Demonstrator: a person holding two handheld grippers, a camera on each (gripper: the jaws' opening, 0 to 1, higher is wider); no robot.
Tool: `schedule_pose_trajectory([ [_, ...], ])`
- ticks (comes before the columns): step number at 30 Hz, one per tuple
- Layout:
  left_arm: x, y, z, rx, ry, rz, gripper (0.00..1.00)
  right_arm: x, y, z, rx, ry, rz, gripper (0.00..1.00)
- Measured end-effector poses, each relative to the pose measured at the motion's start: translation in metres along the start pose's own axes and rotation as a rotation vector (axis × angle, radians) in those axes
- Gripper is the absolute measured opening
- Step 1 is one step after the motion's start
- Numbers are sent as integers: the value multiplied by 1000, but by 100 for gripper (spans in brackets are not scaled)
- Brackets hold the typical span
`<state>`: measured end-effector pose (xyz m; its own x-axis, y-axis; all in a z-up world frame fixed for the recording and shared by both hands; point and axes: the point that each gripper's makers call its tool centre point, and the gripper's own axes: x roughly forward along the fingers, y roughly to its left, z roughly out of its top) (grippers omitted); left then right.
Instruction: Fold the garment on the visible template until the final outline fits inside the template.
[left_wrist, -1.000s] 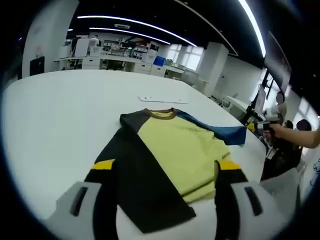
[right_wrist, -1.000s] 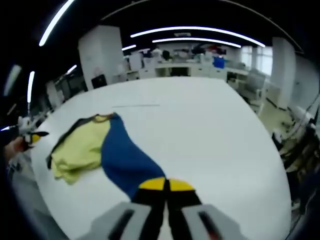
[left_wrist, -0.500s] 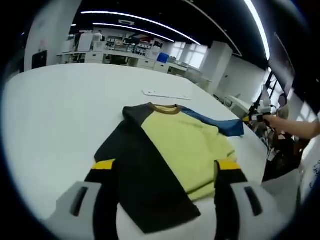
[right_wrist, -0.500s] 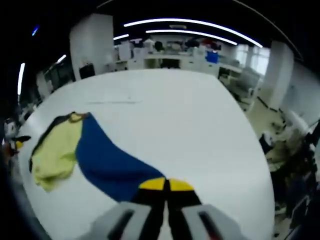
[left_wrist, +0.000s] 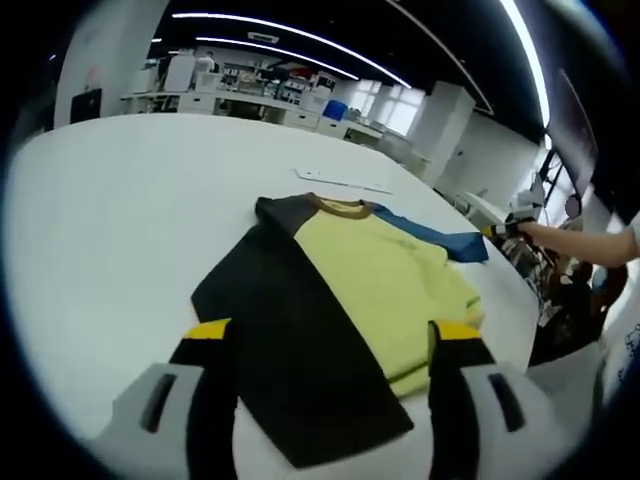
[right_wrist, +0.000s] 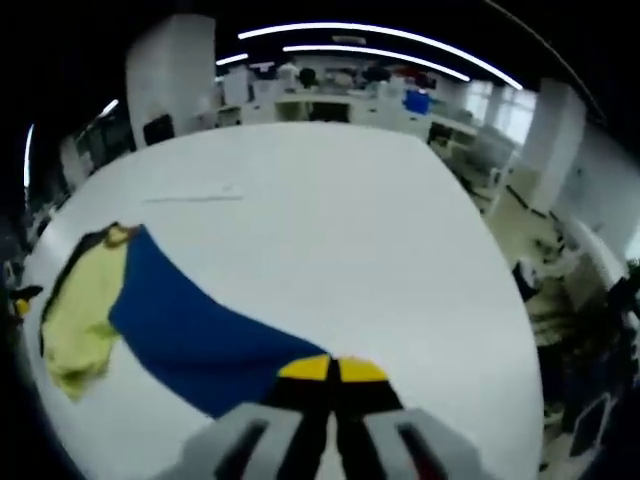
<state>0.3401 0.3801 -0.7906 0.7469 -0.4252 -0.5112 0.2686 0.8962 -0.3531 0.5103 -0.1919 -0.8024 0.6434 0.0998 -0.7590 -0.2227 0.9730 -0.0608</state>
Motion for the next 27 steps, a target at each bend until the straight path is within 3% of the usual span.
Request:
schedule_pose_trajectory([
  [10, 4, 0, -5, -16, 5, -1, 75, 9, -3, -1, 8, 14, 23, 0],
  [13, 4, -2, -7, -19, 9, -3, 75, 4, -3, 3, 21, -28, 19, 2],
  [15, 5, -3, -7, -21, 9, -6, 75, 2, 2, 4, 96, -51, 47, 15],
  [20, 6, -3, -7, -24, 6, -9, 76, 2, -3, -11, 170, -42, 46, 33],
  [27, 4, -4, -9, -23, 7, -9, 76, 0, 0, -37, 235, -2, 62, 24],
])
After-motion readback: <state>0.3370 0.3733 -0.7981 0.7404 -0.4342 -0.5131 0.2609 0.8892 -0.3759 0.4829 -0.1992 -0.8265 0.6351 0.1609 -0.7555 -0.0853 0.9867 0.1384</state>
